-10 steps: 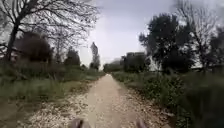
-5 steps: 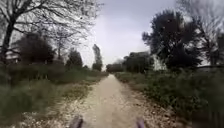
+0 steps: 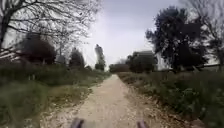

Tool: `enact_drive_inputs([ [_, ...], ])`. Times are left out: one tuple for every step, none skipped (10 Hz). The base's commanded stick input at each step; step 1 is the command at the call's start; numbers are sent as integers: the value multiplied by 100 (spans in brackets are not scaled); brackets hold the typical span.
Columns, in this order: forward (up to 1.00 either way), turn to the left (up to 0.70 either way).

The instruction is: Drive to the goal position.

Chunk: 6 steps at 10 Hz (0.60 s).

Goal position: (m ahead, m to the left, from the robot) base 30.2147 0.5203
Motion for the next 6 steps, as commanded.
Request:
enact_drive_inputs([
  [85,0],
  [85,0],
  [85,0],
  [85,-23],
  [85,-34],
  [85,-18],
])
